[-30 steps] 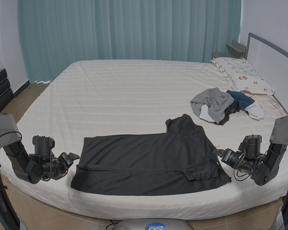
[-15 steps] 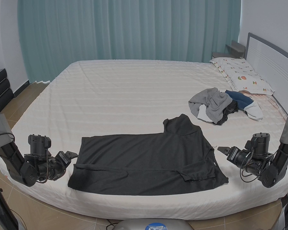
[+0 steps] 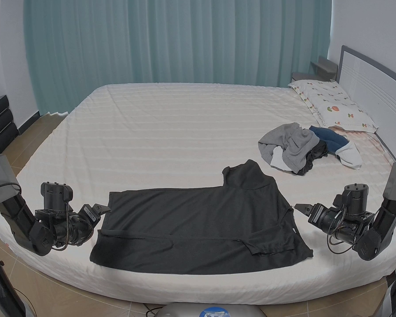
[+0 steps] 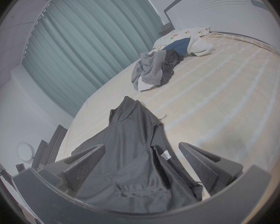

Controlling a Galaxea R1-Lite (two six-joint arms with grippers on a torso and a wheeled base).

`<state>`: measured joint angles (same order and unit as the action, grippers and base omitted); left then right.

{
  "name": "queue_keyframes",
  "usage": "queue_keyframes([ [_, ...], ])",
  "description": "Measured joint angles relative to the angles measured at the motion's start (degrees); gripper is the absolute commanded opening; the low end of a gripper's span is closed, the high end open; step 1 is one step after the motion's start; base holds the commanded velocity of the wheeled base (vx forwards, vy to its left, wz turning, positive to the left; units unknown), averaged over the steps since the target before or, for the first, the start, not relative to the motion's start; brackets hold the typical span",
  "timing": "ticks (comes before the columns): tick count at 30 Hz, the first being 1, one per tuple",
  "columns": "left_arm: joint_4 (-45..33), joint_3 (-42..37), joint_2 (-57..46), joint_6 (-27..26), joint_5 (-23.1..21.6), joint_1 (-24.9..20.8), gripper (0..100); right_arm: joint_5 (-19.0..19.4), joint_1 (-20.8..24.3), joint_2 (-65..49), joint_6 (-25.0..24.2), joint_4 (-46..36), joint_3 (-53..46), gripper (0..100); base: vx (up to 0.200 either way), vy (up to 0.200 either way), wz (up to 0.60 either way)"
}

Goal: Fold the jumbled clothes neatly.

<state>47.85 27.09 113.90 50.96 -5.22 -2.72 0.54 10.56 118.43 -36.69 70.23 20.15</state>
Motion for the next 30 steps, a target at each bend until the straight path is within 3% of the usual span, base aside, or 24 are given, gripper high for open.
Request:
queue_keyframes([
  [14, -0.4, 9.6, 4.6, -0.8, 0.3, 2.4, 100, 0.4, 0.3, 2.1, 0.0, 0.8, 0.3, 100, 0.000, 0.000, 0.00],
  [21, -0.5, 16.2, 11.2, -6.8, -0.2, 4.0, 100, 0.5, 0.3, 2.4, 0.2, 1.0, 0.1, 100, 0.000, 0.000, 0.00],
  [30, -0.5, 25.4, 19.4, -11.8, -6.8, 5.1, 100, 0.5, 0.4, 2.5, 0.5, 1.1, -0.6, 100, 0.000, 0.000, 0.00],
])
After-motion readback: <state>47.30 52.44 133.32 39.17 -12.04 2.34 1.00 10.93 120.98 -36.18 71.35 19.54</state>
